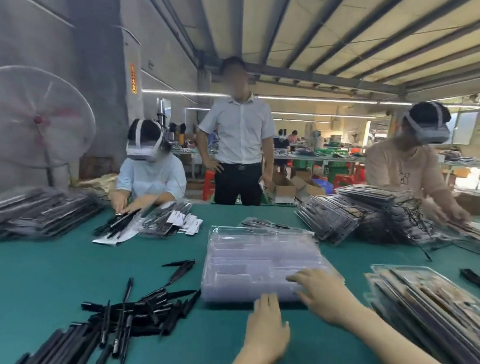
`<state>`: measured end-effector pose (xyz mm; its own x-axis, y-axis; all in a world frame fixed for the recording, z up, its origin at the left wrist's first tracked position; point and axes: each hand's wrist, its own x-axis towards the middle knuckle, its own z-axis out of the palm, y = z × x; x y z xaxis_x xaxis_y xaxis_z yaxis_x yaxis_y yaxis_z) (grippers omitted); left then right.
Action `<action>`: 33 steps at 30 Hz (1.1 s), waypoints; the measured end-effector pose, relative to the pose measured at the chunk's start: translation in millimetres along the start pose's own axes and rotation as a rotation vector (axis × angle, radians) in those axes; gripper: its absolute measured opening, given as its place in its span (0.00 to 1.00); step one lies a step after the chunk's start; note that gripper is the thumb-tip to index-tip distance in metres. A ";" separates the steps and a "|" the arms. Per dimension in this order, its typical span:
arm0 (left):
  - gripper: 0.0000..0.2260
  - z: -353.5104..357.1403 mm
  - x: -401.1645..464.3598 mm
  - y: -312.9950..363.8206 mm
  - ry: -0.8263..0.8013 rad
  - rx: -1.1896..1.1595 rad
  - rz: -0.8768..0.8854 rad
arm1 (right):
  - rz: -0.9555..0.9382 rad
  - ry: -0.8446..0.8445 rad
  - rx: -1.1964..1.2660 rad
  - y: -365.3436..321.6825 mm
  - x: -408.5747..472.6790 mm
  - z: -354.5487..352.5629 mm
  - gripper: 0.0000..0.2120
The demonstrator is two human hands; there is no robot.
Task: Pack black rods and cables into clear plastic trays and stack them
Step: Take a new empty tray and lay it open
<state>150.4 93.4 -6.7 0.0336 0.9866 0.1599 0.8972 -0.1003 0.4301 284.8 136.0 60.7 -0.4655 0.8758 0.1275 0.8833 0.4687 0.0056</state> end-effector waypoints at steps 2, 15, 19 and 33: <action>0.29 -7.5 14.5 -34.8 0.002 0.193 -0.051 | -0.036 0.010 0.054 -21.4 38.4 16.5 0.19; 0.73 6.1 27.6 -120.2 0.349 0.401 0.041 | -0.023 0.040 0.245 -60.9 123.9 79.7 0.14; 0.60 19.5 29.0 -130.9 0.272 0.468 0.054 | 0.054 -0.004 0.385 -54.6 136.7 77.8 0.10; 0.58 28.0 30.3 -128.2 0.342 0.366 -0.027 | -0.314 -0.079 0.106 -44.0 157.0 72.1 0.11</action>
<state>48.7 139.8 -81.9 -0.0828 0.8834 0.4613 0.9935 0.0367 0.1081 169.0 261.2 9.0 -0.7202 0.6913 0.0584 0.6878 0.7225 -0.0708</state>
